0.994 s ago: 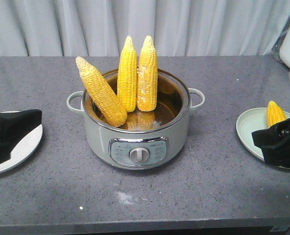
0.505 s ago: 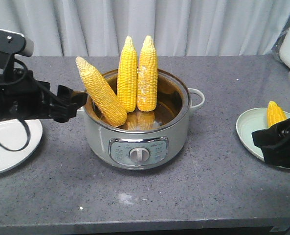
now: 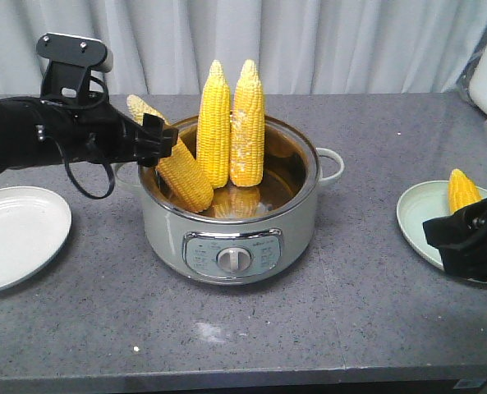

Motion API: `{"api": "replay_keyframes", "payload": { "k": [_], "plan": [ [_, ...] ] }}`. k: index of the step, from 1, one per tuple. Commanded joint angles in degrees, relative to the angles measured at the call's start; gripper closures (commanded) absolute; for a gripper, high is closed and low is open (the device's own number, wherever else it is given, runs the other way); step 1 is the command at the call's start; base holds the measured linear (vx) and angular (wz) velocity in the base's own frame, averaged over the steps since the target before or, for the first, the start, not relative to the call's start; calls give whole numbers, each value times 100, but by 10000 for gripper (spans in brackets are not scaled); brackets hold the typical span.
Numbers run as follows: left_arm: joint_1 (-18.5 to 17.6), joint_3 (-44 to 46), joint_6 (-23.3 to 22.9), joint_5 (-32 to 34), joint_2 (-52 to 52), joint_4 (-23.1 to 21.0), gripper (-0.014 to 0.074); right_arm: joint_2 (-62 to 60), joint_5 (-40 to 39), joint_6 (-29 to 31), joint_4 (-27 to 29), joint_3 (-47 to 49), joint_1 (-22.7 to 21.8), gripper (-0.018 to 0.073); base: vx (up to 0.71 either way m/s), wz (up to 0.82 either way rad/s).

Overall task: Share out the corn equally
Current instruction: 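Reach the left gripper into the pot and grasp the nearest corn cob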

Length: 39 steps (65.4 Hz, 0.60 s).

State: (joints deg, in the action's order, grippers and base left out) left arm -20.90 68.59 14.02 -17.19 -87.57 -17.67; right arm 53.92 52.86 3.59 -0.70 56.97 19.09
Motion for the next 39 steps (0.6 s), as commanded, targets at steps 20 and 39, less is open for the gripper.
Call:
{"api": "replay_keyframes", "payload": {
  "k": [20, 39],
  "plan": [
    [-190, 1023, 96, 290, -612, -108, 7, -67, -294, 9, -45, 132, -2, 87, 0, 0],
    [-647, 1105, 709, 224, -736, -362, 57, -67, -288, 14, -45, 132, -2, 87, 0, 0]
  ]
}}
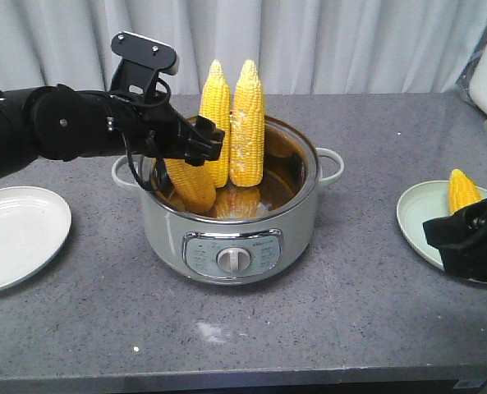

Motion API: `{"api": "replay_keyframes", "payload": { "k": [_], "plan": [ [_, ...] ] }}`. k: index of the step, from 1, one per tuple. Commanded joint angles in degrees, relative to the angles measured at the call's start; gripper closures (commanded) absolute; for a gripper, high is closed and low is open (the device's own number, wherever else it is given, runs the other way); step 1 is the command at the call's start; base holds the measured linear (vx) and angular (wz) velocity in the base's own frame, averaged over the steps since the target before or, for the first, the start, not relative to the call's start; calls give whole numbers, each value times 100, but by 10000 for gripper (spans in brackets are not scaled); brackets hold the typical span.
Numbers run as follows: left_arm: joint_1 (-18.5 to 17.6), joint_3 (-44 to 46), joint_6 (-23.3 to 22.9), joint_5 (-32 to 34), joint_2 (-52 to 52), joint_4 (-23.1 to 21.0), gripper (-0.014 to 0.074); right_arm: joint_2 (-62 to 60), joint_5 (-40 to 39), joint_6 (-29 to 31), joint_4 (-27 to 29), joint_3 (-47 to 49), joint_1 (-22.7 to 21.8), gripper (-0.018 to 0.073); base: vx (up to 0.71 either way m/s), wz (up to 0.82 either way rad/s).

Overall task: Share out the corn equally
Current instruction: 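Reach the left gripper into the pot and grasp the nearest corn cob, then lift the corn cob out of the pot toward the cream plate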

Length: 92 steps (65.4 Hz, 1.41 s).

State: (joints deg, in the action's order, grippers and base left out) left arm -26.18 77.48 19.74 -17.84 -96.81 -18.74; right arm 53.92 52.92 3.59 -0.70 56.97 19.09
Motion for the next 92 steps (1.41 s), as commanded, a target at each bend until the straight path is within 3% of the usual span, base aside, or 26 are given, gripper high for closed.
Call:
{"api": "replay_keyframes", "payload": {
  "k": [1, 21, 27, 40, 59, 73, 92],
  "plan": [
    [-120, 221, 180, 285, 180, -301, 60, -67, -294, 14, -45, 132, -2, 87, 0, 0],
    [-120, 637, 1088, 82, -234, -1496, 117, -67, -294, 14, -45, 132, -2, 87, 0, 0],
    [-120, 653, 1245, 82, -301, -1652, 117, -67, -294, 14, -45, 132, -2, 87, 0, 0],
    [-120, 653, 1374, -57, -344, -1652, 157, -67, -294, 14, -45, 132, -2, 87, 0, 0],
    [-120, 653, 1373, -267, -169, -1647, 377, -67, -294, 14, -45, 132, -2, 87, 0, 0],
    [-110, 681, 1378, -298, 301, -1535, 377, -67, -294, 14, -45, 132, -2, 87, 0, 0],
    [-109, 687, 1357, -492, 1151, -826, 377, -67, -294, 14, -45, 132, -2, 87, 0, 0]
  ]
}}
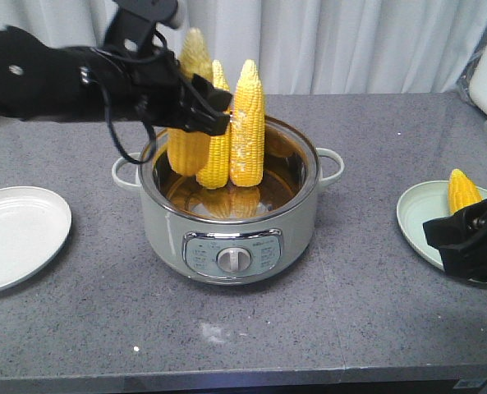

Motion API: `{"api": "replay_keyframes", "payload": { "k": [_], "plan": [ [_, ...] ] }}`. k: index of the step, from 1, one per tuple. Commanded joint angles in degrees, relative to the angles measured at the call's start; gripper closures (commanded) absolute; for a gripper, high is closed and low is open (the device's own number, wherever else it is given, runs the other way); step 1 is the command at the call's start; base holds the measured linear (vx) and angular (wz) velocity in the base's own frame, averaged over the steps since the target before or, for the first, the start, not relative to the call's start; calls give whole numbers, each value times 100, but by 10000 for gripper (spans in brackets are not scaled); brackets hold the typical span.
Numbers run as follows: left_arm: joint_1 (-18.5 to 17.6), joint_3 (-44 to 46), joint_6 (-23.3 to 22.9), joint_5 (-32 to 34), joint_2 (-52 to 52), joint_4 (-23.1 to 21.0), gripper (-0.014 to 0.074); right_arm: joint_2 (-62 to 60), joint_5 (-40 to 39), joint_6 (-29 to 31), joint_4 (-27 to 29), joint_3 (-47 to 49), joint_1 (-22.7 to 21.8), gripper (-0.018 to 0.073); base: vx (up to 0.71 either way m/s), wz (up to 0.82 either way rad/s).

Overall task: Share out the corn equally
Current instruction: 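Lift the corn cob out of the pot toward the cream plate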

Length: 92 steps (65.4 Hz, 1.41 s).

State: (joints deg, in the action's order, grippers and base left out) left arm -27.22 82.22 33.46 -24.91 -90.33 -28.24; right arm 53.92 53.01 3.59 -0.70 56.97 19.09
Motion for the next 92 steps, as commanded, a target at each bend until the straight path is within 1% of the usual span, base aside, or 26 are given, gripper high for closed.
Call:
{"api": "replay_keyframes", "payload": {
  "k": [1, 10, 18, 22, 25, 33, 39, 44, 52, 65, 82, 92],
  "plan": [
    [-4, 213, -21, 193, 572, 154, 377, -67, -303, 14, -45, 132, -2, 87, 0, 0],
    [101, 213, -124, -101, 978, 429, 377, -67, -303, 14, -45, 132, -2, 87, 0, 0],
    [388, 213, -603, -363, 1241, 726, 377, -67, -303, 14, -45, 132, -2, 87, 0, 0],
    [588, 279, -889, -661, 1312, 1015, 377, -67, -303, 14, -45, 132, -2, 87, 0, 0],
    [729, 382, -1237, -937, 1318, 1298, 377, -67, -303, 14, -45, 132, -2, 87, 0, 0],
    [1042, 683, -2015, -1653, 1287, 2154, 377, -67, -303, 14, -45, 132, -2, 87, 0, 0],
    [1241, 807, -2397, -2023, 1256, 2683, 377, -67, -303, 14, -45, 132, -2, 87, 0, 0],
    [1404, 799, -2578, -2284, 1250, 2951, 377, -67, -303, 14, -45, 132, -2, 87, 0, 0],
    [1680, 796, -2607, -2580, 1192, 3153, 377, -67, -303, 14, -45, 132, -2, 87, 0, 0],
    [2113, 796, -2618, -3061, 905, 3160, 377, -67, -303, 14, -45, 132, -2, 87, 0, 0],
    [2498, 796, -2762, -3628, 237, 3160, 377, -67, -303, 14, -45, 132, -2, 87, 0, 0],
    [2642, 796, -2769, -3893, -135, 3153, 377, -67, -303, 14, -45, 132, -2, 87, 0, 0]
  ]
}}
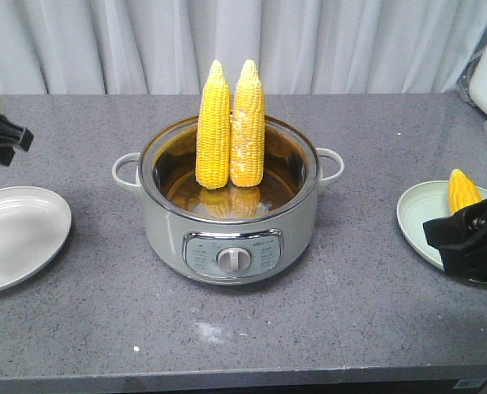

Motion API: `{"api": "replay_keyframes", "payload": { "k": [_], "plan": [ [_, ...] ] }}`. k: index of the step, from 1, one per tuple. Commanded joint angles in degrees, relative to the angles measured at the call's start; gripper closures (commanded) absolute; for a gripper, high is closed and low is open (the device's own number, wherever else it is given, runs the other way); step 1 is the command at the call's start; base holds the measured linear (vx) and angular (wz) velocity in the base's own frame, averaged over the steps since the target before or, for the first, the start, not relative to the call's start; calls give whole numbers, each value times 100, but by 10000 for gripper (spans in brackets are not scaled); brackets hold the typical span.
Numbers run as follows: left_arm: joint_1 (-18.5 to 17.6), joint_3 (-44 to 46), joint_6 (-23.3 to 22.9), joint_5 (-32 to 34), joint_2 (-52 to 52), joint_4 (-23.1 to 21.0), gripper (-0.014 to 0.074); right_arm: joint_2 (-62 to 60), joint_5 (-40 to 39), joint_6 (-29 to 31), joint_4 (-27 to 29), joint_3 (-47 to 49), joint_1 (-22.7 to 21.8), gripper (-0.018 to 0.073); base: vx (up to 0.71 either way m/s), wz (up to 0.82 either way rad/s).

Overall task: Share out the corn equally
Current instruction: 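Lift the corn cob out of the pot toward the cream plate, then lower the corn cob onto the cream plate and open the left gripper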

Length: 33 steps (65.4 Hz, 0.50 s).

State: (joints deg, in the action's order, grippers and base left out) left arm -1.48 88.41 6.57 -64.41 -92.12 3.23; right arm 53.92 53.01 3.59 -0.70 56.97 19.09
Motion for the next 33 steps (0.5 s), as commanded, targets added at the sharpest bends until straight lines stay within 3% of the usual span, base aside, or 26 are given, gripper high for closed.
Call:
{"api": "replay_keyframes", "payload": {
  "k": [1, 33],
  "plan": [
    [77, 178, -80, 46, 14, 11, 377, -67, -303, 14, -45, 132, -2, 87, 0, 0],
    [173, 178, -485, -7, -809, 5, 363, -67, -303, 14, -45, 132, -2, 87, 0, 0]
  ]
}}
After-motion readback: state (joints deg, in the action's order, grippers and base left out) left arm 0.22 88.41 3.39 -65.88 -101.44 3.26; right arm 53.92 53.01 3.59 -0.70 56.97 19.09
